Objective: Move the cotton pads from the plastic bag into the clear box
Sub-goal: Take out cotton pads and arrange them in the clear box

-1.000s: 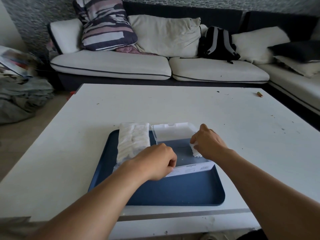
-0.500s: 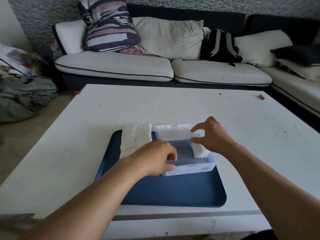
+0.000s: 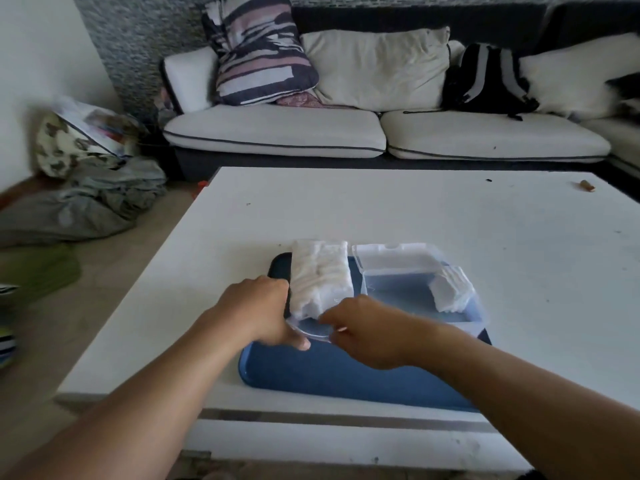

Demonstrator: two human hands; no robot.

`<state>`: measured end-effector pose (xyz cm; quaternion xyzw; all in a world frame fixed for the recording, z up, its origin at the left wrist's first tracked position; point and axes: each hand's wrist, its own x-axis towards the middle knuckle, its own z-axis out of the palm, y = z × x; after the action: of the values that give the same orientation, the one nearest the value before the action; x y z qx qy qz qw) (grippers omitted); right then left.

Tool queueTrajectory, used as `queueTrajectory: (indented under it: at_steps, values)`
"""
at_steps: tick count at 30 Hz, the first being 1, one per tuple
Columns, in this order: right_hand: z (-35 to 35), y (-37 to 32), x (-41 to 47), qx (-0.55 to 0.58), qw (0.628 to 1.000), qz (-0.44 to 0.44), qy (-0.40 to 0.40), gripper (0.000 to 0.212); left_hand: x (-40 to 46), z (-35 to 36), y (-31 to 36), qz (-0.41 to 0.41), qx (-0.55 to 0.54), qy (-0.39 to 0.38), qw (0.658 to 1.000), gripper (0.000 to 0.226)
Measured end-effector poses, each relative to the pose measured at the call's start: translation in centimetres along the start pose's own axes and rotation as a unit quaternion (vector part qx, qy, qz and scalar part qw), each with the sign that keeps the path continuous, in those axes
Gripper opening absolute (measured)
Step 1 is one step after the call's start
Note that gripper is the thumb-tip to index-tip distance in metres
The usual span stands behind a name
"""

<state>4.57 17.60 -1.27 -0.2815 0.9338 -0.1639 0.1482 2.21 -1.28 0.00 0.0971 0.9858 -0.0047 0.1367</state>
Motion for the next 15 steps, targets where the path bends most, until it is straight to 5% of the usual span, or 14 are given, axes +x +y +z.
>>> queueTrajectory:
  at_steps: [4,9,12,15]
  values:
    - [0.0,0.3,1.0,0.014,0.998,0.029,0.058,0.019,1.0,0.8,0.1,0.011,-0.027,0.016,0.999,0.028]
    - [0.8,0.5,2.2,-0.007,0.992,0.055,0.11,0.058,1.7,0.1,0.0,0.023,-0.216,0.036,0.976,0.02]
    - [0.4,1.0,3.3,0.039,0.972,0.091,0.213,0.038,1.9,-0.2,0.1,0.033,-0.28,0.069,0.957,0.013]
    - [0.1,1.1,4.1,0.052,0.96,0.108,0.252,0.043,1.8,-0.2,0.2,0.019,-0.322,0.105,0.941,0.012]
